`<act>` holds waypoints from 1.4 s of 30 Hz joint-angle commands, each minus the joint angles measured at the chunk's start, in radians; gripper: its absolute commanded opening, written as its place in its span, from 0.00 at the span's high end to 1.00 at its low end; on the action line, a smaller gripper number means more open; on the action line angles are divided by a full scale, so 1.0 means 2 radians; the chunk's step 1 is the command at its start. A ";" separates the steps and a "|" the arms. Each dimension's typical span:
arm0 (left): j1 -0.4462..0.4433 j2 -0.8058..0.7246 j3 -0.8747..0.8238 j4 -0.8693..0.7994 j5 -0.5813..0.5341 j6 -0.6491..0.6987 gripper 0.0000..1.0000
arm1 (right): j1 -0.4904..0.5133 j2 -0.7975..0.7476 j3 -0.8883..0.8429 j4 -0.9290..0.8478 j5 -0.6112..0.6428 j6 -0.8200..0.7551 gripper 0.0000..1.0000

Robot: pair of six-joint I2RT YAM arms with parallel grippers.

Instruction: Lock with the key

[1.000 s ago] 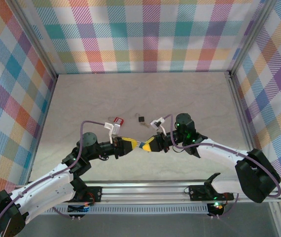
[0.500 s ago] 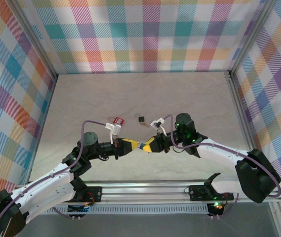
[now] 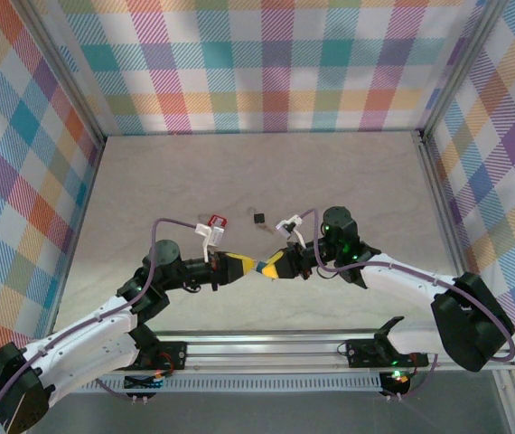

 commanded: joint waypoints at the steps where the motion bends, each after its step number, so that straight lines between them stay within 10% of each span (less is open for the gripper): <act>1: 0.003 0.006 -0.004 0.059 0.021 -0.017 1.00 | 0.007 0.006 0.018 0.029 0.004 0.007 1.00; 42: -0.010 0.033 -0.021 0.174 0.027 -0.069 1.00 | 0.004 0.043 0.048 0.084 0.052 0.042 1.00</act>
